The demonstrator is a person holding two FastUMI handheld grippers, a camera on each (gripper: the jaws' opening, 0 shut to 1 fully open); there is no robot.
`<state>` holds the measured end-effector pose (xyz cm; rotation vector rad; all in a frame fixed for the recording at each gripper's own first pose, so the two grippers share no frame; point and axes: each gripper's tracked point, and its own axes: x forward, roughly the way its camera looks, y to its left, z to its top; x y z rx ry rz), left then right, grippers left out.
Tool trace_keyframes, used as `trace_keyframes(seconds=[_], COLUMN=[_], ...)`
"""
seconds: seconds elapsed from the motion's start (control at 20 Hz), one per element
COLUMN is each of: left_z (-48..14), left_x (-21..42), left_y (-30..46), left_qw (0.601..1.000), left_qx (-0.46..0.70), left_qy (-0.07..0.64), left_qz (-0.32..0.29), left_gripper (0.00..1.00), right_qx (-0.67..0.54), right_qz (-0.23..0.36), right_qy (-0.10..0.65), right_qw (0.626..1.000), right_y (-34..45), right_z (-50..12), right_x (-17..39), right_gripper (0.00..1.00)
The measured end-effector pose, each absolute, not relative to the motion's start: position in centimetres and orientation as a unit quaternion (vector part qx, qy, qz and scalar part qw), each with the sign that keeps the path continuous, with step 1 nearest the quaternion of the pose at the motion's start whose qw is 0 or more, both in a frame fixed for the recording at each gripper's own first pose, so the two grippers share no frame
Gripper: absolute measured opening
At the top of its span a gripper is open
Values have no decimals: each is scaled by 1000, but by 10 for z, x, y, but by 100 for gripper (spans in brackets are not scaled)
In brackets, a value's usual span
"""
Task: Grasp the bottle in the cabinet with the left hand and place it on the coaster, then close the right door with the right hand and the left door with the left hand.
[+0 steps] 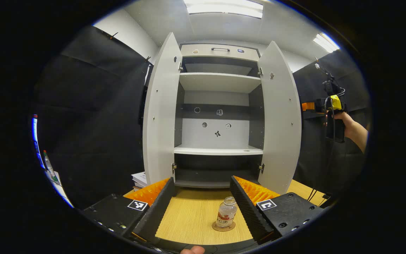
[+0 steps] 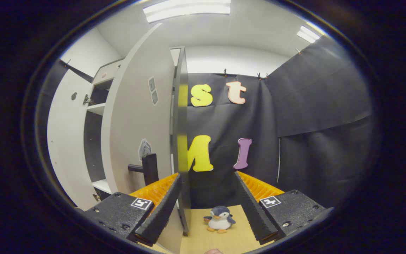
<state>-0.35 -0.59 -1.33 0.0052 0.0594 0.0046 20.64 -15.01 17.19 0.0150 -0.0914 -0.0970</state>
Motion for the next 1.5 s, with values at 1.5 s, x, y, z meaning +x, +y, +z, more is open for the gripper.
trace_keyframes(seconds=[1.5], left_z=[-5], left_x=[-7], left_y=[77], left_qw=[997], left_qx=[16], left_qy=[14], left_qz=[74], left_gripper=[96], right_qx=[5], right_qz=[45], right_qy=[-70], right_qw=[997], right_y=[-13], right_z=[123], right_x=[105], right_gripper=[97])
